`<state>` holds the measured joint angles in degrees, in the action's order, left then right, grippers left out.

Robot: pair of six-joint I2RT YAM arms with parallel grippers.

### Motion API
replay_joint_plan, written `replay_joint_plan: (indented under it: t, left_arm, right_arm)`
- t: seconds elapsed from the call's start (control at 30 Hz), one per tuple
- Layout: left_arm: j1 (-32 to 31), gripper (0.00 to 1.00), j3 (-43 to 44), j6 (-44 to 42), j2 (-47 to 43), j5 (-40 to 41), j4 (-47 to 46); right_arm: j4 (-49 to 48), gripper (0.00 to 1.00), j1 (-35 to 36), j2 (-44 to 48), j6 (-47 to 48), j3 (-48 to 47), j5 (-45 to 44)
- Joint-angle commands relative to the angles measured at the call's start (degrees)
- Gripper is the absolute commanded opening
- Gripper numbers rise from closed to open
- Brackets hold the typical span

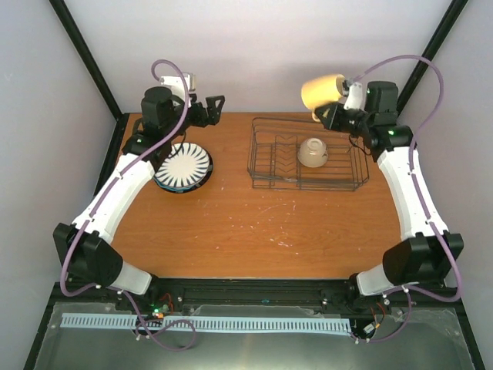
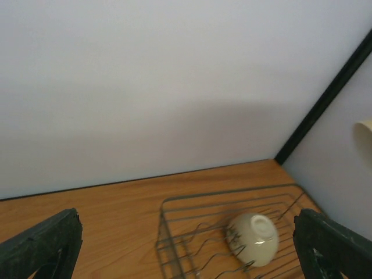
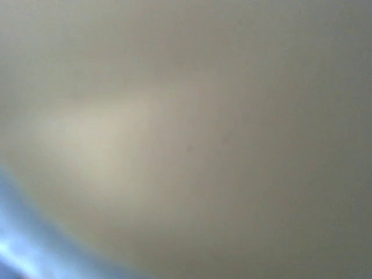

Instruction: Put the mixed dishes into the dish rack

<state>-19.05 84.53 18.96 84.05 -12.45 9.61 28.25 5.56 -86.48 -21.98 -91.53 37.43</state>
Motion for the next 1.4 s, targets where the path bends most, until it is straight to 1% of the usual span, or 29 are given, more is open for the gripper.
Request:
replay_joint_plan:
  t: [0.0, 0.07, 0.2, 0.43, 0.67, 0.87, 1.1, 1.37]
  left_arm:
    - [0.0, 1.0, -3.0, -6.1, -1.5, 7.0, 2.8]
    - [0.1, 1.0, -4.3, -6.1, -1.5, 7.4, 2.6]
    - [0.4, 1.0, -6.7, -6.0, -1.3, 7.6, 2.2]
    - [2.4, 1.0, -9.4, -6.2, -2.1, 8.7, 1.9]
    - [6.7, 1.0, -12.8, -5.8, -4.2, 7.1, 0.8]
    - [8.8, 1.0, -14.0, -7.3, -4.7, 7.9, 0.3]
    - [10.2, 1.0, -13.2, -8.7, -2.8, 9.1, 0.1]
    - [12.7, 1.0, -8.8, -9.2, 2.5, 6.6, 1.5]
  right_arm:
    - [16.6, 0.03, -0.4, 3.7, 17.0, 3.4, -27.3]
    - [17.1, 0.03, -0.4, 5.3, 18.4, 6.5, -34.4]
    - [17.4, 0.03, -0.4, 6.3, 20.7, 10.4, -44.2]
    - [16.1, 0.03, -0.1, 3.0, 23.4, 13.5, -52.6]
    - [14.8, 0.03, 0.0, -2.6, 23.2, 13.7, -52.6]
    - [15.2, 0.03, -0.1, -9.8, 22.6, 8.7, -51.8]
    - [16.0, 0.03, -0.7, -16.4, 22.0, 4.2, -51.3]
    - [17.0, 0.03, -3.0, -21.6, 21.7, 1.4, -50.7]
